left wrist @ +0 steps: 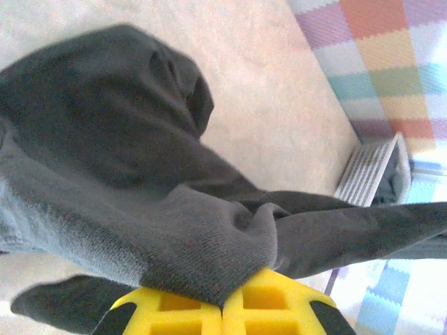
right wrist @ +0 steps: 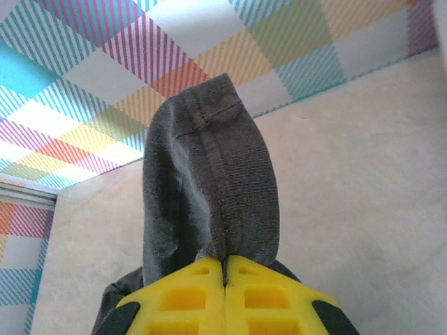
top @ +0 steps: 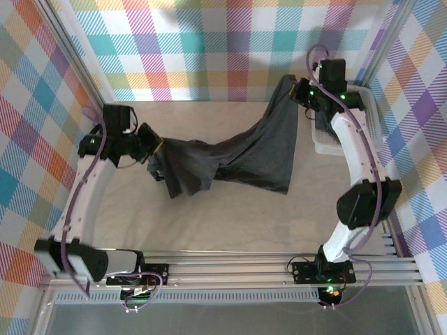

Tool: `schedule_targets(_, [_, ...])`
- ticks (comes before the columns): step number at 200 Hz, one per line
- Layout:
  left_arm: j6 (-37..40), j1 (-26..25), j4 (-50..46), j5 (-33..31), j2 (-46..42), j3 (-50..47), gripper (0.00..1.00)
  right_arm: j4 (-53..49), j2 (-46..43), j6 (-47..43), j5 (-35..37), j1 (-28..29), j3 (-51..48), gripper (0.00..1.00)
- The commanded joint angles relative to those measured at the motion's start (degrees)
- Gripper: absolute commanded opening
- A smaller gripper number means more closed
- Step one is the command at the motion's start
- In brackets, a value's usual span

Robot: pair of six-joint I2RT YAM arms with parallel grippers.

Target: Fold and stack the t-shirts

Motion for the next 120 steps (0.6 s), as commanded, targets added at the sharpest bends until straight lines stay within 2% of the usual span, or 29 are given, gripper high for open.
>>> schedule_targets(1, [0.8,3.3,5.5,2.4,4.5,8.9,0.00,5.3,3.9,0.5,-3.8,-0.7,8.5,0.00])
schedule_targets(36, [1.1,4.7,3.4,3.8,12.6,28.1,0.00,7.8,9.2,0.2,-3.2,-1.3,23.9,0.00])
schedule_targets(47, [1.1,4.7,1.8,2.8,12.7,32.6,0.00,9.8,8.4,-0.4,-2.6,-1.5,24.9,0.00])
schedule_targets(61, [0.8,4.7,1.3,1.1,10.2,33.5,0.00,13.1,5.1,-1.0,-1.9,-1.9,22.3,0.00])
schedule_targets(74, [0.5,4.7,2.0,-0.3,6.0,30.6,0.00,17.1,0.0,-1.3,-0.7,-2.1,15.3,0.00])
schedule_targets(94, [-1.8,4.6,1.9,-1.3,-2.0,18.4,0.00,22.6,-10.7,-1.4,2.3,-2.2,-1.6,0.00])
schedule_targets(120, [-4.6,4.6,-1.7,-4.6,-12.7,-3.2,0.00,21.9,-26.2,2.4,13.9,-2.1,-27.8,0.00])
